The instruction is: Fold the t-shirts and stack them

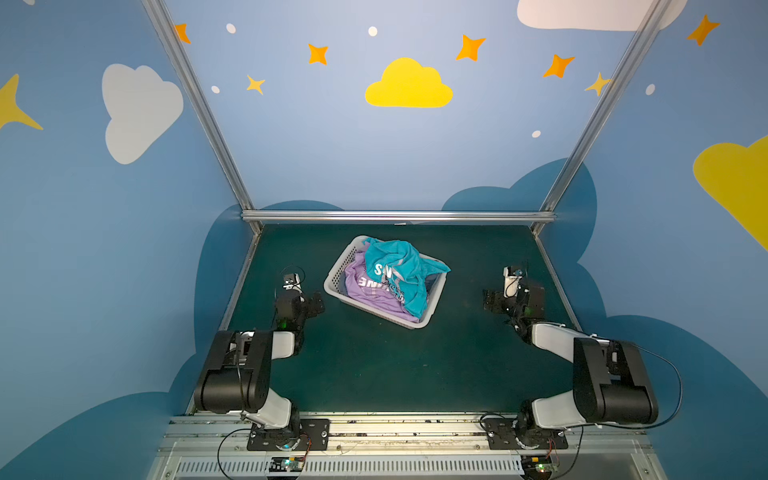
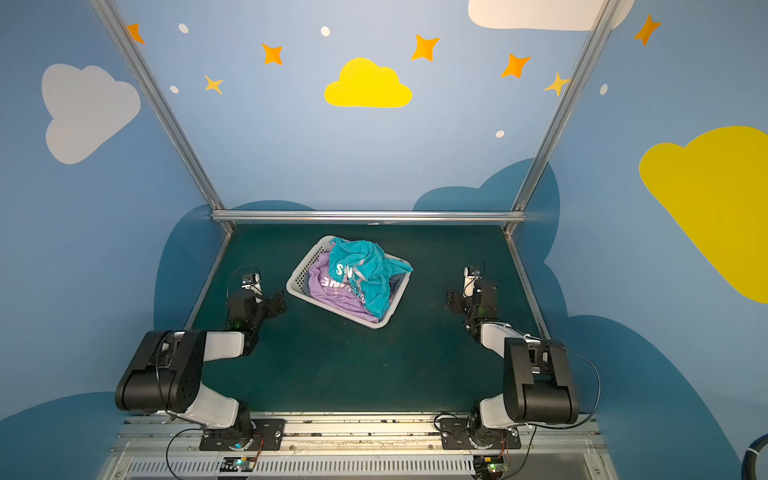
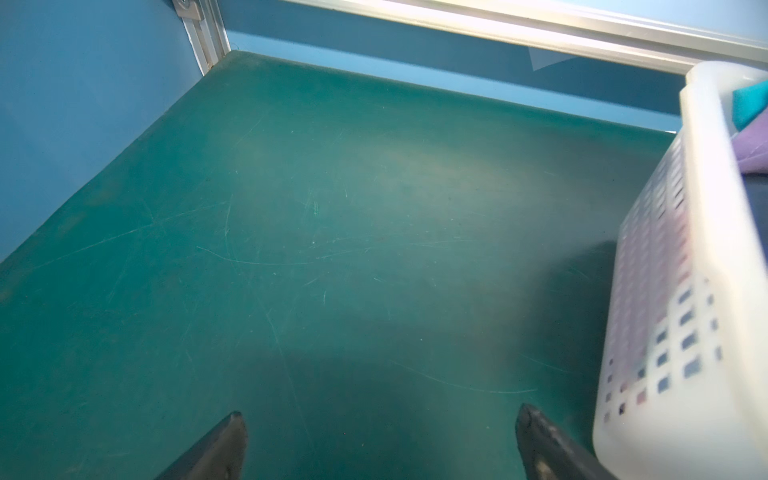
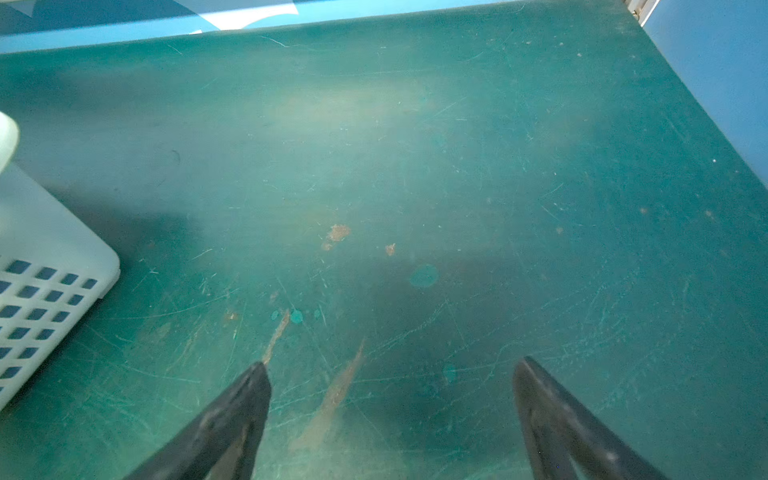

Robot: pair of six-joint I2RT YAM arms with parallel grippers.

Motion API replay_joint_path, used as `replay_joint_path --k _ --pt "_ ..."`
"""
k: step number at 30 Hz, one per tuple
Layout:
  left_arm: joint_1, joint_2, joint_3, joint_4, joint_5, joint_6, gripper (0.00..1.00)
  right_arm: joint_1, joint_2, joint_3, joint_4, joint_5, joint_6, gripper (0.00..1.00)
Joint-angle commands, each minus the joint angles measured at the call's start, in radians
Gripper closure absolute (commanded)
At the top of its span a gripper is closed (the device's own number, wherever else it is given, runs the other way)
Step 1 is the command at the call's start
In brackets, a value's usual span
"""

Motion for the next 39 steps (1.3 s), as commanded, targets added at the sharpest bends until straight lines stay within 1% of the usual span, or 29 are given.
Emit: replay_joint_path --k 1,31,32,33,34,35,36,38,39 --pt "0.003 -0.017 0.014 0.012 -0.005 -0.009 0.00 -0.001 -0.002 0.009 -0.006 -0.001 0.009 0.08" --pt "0.005 -0.021 0.017 0.003 -0.002 -0.004 0.00 -0.006 -0.003 0.009 -0.007 0.002 0.017 0.08" --pt "0.004 -0.024 0.033 -0.016 -0.004 -0.024 0.00 -0.003 -0.009 0.014 -0.002 0.021 0.015 0.09" --pt "0.004 -0.039 0.065 -0.080 -0.003 -0.020 0.00 0.002 -0.026 0.030 -0.026 0.029 -0.005 0.08" --pt "0.002 -0.061 0.108 -0.167 -0.009 -0.011 0.00 0.005 -0.049 0.058 -0.081 0.034 -0.006 0.08" --pt "0.002 -0.086 0.155 -0.279 -0.034 -0.019 0.00 0.012 -0.077 0.096 -0.171 0.052 0.010 0.08" --pt "0.003 -0.107 0.184 -0.337 -0.082 -0.037 0.00 0.019 -0.103 0.127 -0.242 0.091 0.032 0.09" --pt "-0.005 -0.153 0.210 -0.398 -0.182 -0.088 0.00 0.036 -0.152 0.176 -0.346 0.159 0.094 0.09" --pt "-0.009 -0.178 0.222 -0.422 -0.248 -0.151 0.00 0.048 -0.184 0.194 -0.399 0.188 0.135 0.08"
